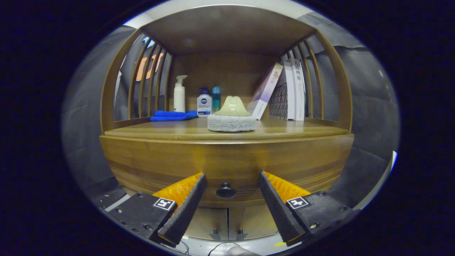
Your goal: Pull open the drawer, take out the items inside it, and place them on the countertop above the cabinet.
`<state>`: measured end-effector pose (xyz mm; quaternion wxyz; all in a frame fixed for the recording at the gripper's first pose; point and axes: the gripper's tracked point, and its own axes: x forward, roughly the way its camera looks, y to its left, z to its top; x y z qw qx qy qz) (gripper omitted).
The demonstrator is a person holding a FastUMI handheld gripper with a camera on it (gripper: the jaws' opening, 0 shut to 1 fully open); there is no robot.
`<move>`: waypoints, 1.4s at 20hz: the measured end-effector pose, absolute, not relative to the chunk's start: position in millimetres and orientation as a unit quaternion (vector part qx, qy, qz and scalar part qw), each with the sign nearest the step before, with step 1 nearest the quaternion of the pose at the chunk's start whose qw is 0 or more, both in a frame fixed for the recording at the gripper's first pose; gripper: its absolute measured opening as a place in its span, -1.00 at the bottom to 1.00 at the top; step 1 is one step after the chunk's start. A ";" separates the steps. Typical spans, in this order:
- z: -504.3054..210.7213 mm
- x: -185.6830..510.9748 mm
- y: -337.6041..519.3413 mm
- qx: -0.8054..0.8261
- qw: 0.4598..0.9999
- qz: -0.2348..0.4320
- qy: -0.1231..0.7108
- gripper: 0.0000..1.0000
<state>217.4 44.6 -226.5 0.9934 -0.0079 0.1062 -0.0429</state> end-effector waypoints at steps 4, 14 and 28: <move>-226.9 219.1 44.8 0.005 0.993 -0.039 0.113 0.97; -157.6 151.1 35.3 0.006 0.997 -0.022 0.074 0.99; -16.6 15.6 -2.9 0.035 0.999 0.006 0.010 0.98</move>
